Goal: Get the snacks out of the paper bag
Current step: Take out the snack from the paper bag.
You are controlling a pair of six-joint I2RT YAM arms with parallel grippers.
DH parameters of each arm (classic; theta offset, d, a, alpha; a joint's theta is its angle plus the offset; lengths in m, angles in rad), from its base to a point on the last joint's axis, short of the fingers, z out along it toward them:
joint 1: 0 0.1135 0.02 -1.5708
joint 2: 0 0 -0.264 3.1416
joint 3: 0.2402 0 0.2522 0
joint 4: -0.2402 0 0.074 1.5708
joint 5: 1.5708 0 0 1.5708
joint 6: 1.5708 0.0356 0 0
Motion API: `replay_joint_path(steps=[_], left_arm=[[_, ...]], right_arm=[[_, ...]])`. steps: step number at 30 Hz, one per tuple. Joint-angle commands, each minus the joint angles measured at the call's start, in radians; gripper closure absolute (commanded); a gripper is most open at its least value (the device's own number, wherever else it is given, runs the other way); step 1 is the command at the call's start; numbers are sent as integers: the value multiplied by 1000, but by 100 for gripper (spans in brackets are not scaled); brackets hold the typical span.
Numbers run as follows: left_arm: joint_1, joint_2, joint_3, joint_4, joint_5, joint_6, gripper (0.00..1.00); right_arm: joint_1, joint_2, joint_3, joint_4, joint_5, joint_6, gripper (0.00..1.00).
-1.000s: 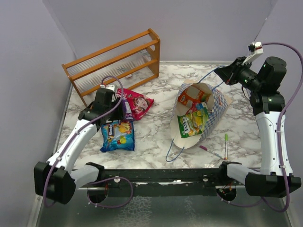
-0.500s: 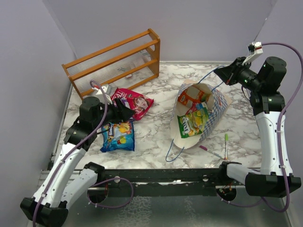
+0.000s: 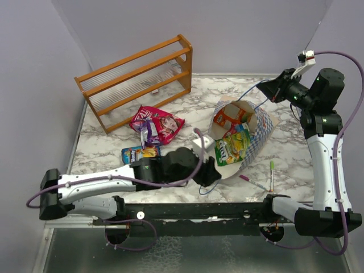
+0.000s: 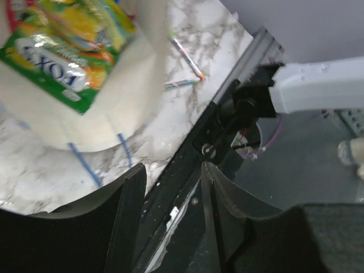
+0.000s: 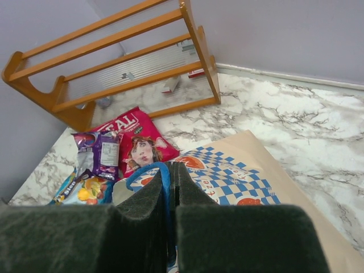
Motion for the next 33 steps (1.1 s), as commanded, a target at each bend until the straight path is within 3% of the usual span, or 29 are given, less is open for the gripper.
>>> replay_joint_path(steps=[1,6,8,11,14,22,33], left_arm=[[-224,143,125,78,-312,156,53],[-237,304,190,83,-349,210,51],[-220,360,225,51,-366,267,58],[-161,439,298,35,-257,359,62],[-105,494,361,5,-250,422,75],[20,581,386,68,-109,484,84],[95,833,559,88,-93,494,85]], right_arm=[[-5,-20,-4,11,-22,0,99],[-5,-28,-10,9,-18,-1,99],[-5,-31,-9,14,-27,7,99],[-5,-30,-3,14,-56,15,99],[-5,-31,6,4,-60,14,99],[-5,-45,21,-6,-79,18,99],[-4,-43,29,0,-99,35,99]])
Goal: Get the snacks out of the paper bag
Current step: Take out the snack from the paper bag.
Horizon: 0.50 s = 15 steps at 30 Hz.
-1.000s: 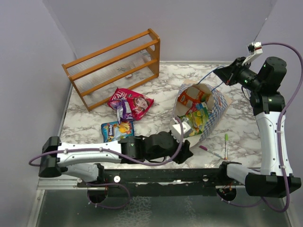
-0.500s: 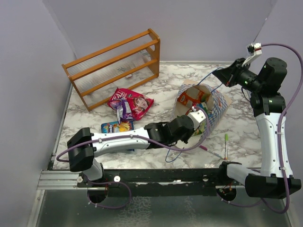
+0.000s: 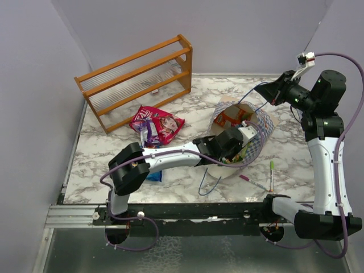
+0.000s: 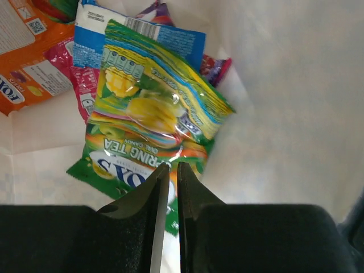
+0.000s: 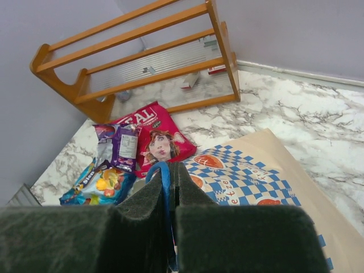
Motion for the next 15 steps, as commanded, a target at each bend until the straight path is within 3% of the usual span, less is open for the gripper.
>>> replay_joint_path(steps=[1,6,11,15], left_arm=[[64,81,74,15,47,-6,85],[95,132,103,35,94,-37,85],[112,120,40,127,174,-52,87],[134,162,61,127,207,-57,64]], right_arm=[[-5,-16,34,11,-27,11,99],[-4,-10,38,8,-25,8,99],[-5,-5,43,9,-26,7,98],[-5,-1,49,7,-28,8,99]])
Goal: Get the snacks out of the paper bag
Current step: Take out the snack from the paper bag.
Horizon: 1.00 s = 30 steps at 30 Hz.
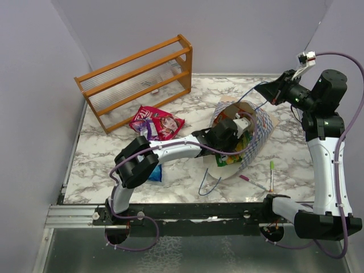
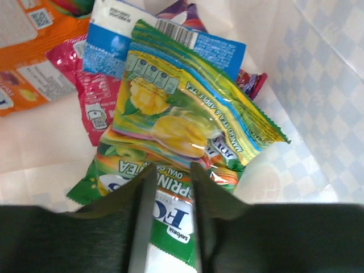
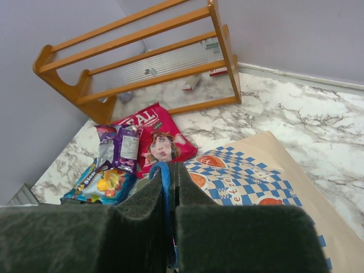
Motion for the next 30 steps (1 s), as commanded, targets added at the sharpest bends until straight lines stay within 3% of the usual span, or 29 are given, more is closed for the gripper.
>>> replay_joint_path(steps=[1,7,11,15,22,25,27,30], left_arm=[[22,48,27,48,73,-18,61],[43,139,140,-9,38,-2,52],[45,197,199,-30,46,8,38],[44,241,216,-72,-40,4,25],[42,217,163,-98,-147,4,20],[49,239,166,-102,-89,5,18],[59,280,198,-122,41,3,18],[59,306,197,-118,120,-14,22]], right_arm=[[-5,-1,42,7,-23,4,99],[-5,-1,40,4,-25,1,99],[-5,-1,40,3,-25,-1,99],[-5,1,44,-1,-24,-3,99],[-5,3,42,-2,-21,-7,99],[-5,2,41,-2,-21,-8,99],[-5,3,41,-3,-17,-9,99],[-5,2,41,-7,-15,-11,99]])
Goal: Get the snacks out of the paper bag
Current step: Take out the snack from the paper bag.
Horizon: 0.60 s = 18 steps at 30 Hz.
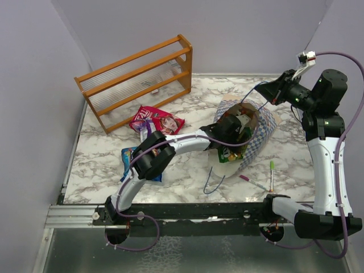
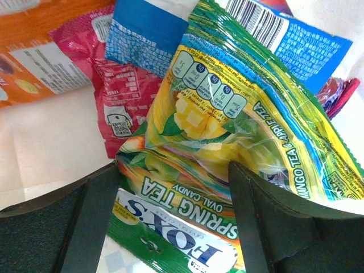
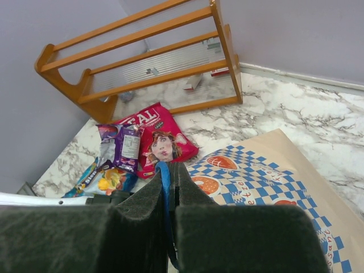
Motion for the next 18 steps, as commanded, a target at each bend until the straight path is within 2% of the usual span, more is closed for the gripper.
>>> replay_joint_path(steps=[1,4,10,14,18], left_arm=[[7,68,-23,-42,148,-20,26],[7,54,-48,-18,159,-33,44],[7,18,-28,-89,149,-58,82],[7,-60,-46,-107,148,-68,94],[8,-135,-55,-137,127,-76,100]], right_arm=[[-5,2,33,-5,-7,-10,99],[-5,2,33,-5,-5,-11,99],[-5,-1,32,-3,-3,-13,99],[-5,-1,30,-10,9,-19,99],[-5,-8,24,-5,11,-17,99]])
